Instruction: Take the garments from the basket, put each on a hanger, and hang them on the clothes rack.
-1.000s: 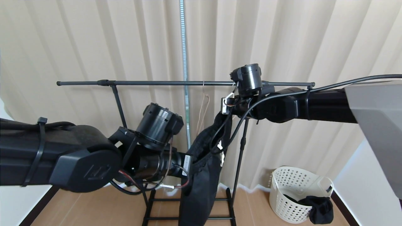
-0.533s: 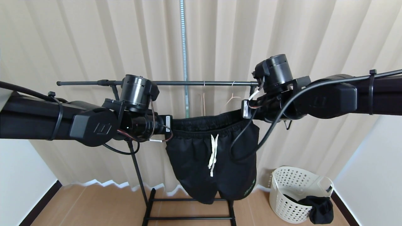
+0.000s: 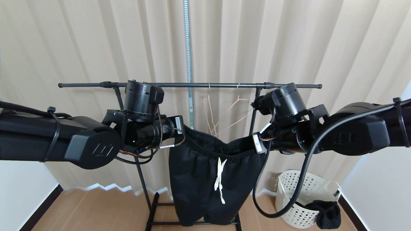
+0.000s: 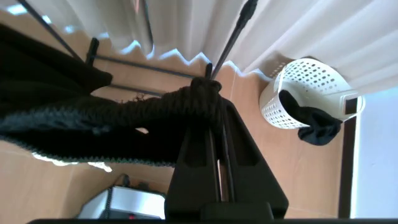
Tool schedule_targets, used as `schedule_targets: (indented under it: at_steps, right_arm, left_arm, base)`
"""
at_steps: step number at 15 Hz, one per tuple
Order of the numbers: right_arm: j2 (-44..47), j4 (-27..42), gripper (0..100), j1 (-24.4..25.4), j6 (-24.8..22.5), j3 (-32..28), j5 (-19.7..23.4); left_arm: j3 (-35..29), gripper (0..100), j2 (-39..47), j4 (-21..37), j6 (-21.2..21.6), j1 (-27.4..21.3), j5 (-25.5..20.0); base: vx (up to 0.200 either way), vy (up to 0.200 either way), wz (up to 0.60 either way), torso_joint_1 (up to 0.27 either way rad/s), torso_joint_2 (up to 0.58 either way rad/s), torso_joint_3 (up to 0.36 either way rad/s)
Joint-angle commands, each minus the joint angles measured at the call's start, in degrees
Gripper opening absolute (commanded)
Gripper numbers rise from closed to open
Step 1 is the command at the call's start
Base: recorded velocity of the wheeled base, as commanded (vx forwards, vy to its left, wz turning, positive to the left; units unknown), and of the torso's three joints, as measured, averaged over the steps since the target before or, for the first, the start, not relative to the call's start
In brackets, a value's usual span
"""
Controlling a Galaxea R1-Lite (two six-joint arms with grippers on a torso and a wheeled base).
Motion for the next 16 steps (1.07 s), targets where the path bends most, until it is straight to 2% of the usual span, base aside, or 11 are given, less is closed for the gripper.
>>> schedule_targets:
  at_steps: [1, 4, 5, 7, 11, 12, 13, 16]
  right_arm:
    - [0.22, -4.52, 0, 0.55, -2.36, 4.72, -0.03]
    - [0.22, -5.92, 0, 0.55, -3.85, 5.95, 0.05]
    - [0.22, -6.01, 100, 0.55, -4.38, 6.39, 0.23]
    - [0.22, -6.01, 100, 0.20, -6.75, 7.35, 0.67]
    - [-0.40, -6.63, 100, -0.85, -12.91, 11.57, 7.17]
    - [-0.84, -7.33, 100, -0.85, -13.78, 12.54, 7.61]
    - [-1.19, -11.90, 100, -0.85, -17.74, 16.58, 9.28]
    - [-0.66, -23.06, 100, -0.85, -25.47, 24.93, 13.94]
  left_arm:
    - [0.32, 0, -1.05, -0.13, -0.74, -0.99, 0.08]
    - [0.23, 0, -1.05, -0.22, -0.92, -2.04, 1.84]
    - [0.32, 0, -1.05, -0.13, -0.83, -2.22, 2.10]
    - [0.41, 0, -1.05, -0.13, -0.92, -2.22, 2.19]
    - [0.15, 0, -1.75, -0.22, -2.24, -2.39, 3.60]
    - [0.06, 0, -1.84, -0.30, -2.41, -2.39, 3.95]
    - [-0.64, 0, -2.01, -0.30, -3.29, -2.39, 4.65]
    - [-0.91, 0, -2.19, -0.30, -3.91, -2.39, 4.74]
  base:
    - [0.000, 0.000, 0.00, 0.000, 0.00, 0.000]
    - [0.000, 0.000, 0.00, 0.000, 0.00, 0.000]
    - [0.000, 0.000, 0.00, 0.000, 0.00, 0.000]
    - [0.000, 0.000, 0.00, 0.000, 0.00, 0.000]
    - [0.000, 0.000, 0.00, 0.000, 0.00, 0.000]
    - [0.000, 0.000, 0.00, 0.000, 0.00, 0.000]
    - [0.000, 0.000, 0.00, 0.000, 0.00, 0.000]
    - [0.000, 0.000, 0.00, 0.000, 0.00, 0.000]
